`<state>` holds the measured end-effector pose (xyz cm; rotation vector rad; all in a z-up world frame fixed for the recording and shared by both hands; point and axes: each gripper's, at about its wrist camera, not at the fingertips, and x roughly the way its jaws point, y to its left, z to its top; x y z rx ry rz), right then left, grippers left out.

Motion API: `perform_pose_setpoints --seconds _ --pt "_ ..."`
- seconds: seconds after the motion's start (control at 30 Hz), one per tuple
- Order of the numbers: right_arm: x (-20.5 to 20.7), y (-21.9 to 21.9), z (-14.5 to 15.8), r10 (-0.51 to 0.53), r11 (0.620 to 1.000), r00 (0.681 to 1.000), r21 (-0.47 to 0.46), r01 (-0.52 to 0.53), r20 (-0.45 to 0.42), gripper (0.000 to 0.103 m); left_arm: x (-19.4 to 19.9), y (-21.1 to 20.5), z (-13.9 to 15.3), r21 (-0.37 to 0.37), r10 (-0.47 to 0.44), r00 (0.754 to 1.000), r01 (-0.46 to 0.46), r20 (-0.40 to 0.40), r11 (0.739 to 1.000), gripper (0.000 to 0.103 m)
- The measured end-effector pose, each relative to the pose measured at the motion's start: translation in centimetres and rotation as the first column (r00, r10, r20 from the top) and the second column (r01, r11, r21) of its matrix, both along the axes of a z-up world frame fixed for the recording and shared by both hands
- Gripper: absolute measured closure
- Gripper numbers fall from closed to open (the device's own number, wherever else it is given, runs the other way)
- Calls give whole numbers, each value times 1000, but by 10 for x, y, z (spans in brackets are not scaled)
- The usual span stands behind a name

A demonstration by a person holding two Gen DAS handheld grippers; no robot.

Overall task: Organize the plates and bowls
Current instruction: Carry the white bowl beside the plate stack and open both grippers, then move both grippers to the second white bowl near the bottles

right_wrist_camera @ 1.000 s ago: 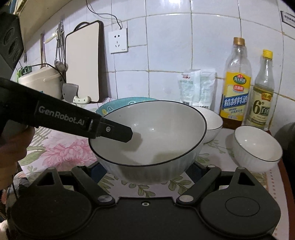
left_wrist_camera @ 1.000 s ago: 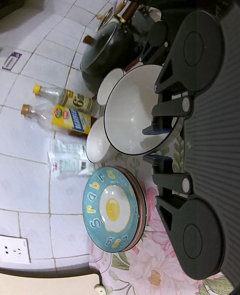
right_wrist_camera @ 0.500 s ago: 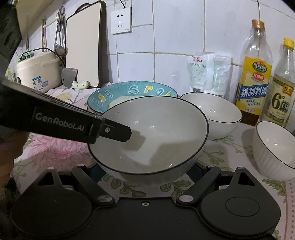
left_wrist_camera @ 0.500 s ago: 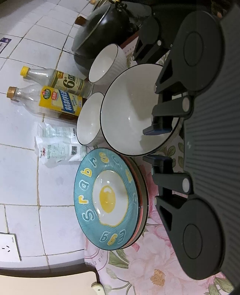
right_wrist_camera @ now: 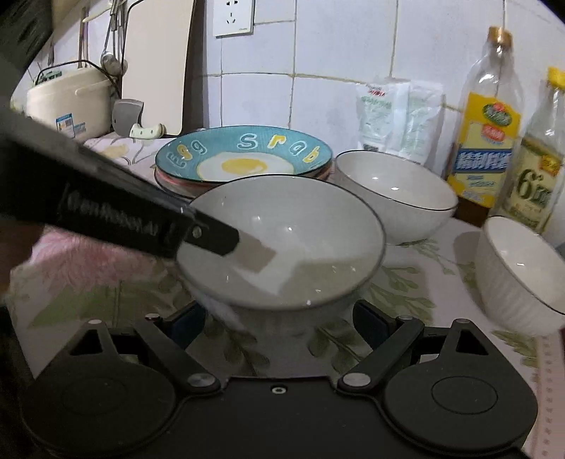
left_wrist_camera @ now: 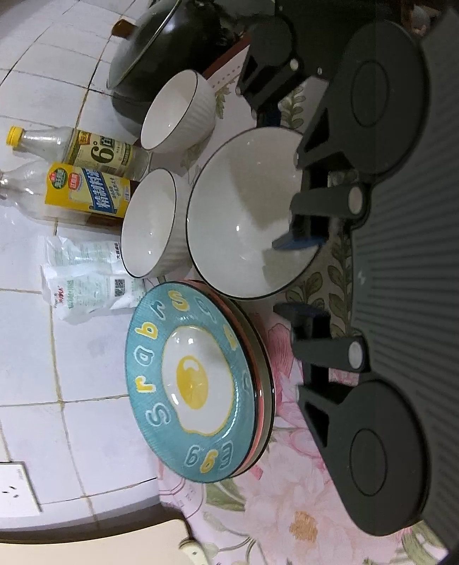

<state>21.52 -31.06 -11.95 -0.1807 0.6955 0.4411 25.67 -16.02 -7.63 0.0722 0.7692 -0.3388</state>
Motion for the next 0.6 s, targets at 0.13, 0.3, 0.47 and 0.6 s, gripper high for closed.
perform_pose_setpoints --seconds 0.13,0.3,0.47,0.6 --pt "-19 -25 12 -23 998 1000 59 23 -7 10 -12 0 17 -4 -25 1000 24 -10 1000 54" --pt "-41 -63 41 -82 987 997 142 80 9 10 -26 -5 38 -38 -85 995 83 -61 996 50" --pt "-59 -92 76 -109 985 994 140 104 27 10 -46 -23 66 0 -140 990 140 -29 990 37" --pt "-64 -103 97 -126 989 989 83 119 79 10 -62 -42 90 33 -206 979 206 -2 978 35"
